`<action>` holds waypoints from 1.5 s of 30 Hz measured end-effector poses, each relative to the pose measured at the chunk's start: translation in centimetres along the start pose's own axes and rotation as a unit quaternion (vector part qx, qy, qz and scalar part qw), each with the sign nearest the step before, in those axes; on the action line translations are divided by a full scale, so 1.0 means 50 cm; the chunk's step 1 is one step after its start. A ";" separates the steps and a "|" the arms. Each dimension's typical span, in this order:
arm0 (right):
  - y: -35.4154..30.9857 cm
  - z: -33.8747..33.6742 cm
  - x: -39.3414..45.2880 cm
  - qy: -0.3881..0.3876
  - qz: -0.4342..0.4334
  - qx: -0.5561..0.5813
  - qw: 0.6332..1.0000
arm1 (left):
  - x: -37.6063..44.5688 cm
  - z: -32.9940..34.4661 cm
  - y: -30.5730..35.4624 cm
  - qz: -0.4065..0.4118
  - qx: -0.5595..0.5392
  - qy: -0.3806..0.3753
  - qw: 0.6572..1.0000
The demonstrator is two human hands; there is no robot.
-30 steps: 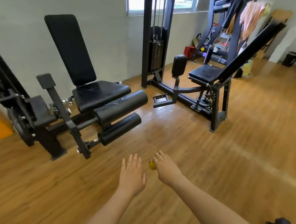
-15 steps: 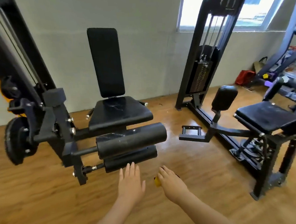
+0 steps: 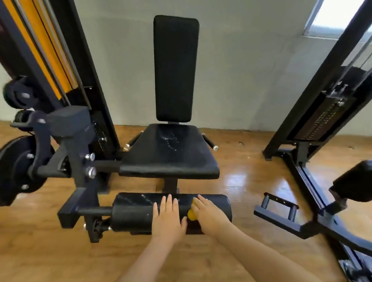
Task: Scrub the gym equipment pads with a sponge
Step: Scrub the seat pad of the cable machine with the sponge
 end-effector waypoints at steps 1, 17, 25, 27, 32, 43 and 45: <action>0.020 -0.001 0.024 -0.001 -0.009 0.005 1.000 | 0.022 0.002 0.001 -0.017 -0.006 -0.001 1.000; 0.060 0.056 0.390 -0.054 -0.482 -0.165 0.859 | 0.101 0.062 0.031 -0.488 -0.145 0.023 0.860; 0.090 0.012 0.361 0.045 -0.536 -0.088 0.839 | 0.099 0.126 0.158 -0.575 -0.181 0.035 0.797; 0.119 0.005 0.356 0.060 -0.547 -0.058 0.833 | 0.113 0.143 0.175 -0.586 -0.174 0.025 0.791; 0.143 -0.001 0.387 -0.126 -0.564 -0.031 0.816 | 0.167 0.177 0.246 -0.615 -0.225 0.071 0.752; 0.016 -0.062 0.598 -0.195 -0.611 -0.018 0.767 | 0.340 0.204 0.229 -0.745 -0.291 0.065 0.596; 0.043 -0.040 0.628 -0.188 -0.623 -0.052 0.757 | 0.356 0.208 0.227 -0.763 -0.275 0.079 0.579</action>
Point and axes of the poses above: each hand's wrist, its own x-axis towards the middle knuckle, its own z-axis out of the palm, y = z × x, the point moved 5 cm from there along x, towards the middle knuckle, and after that the axes turned 6 degrees about z, right-handed, at the moved point
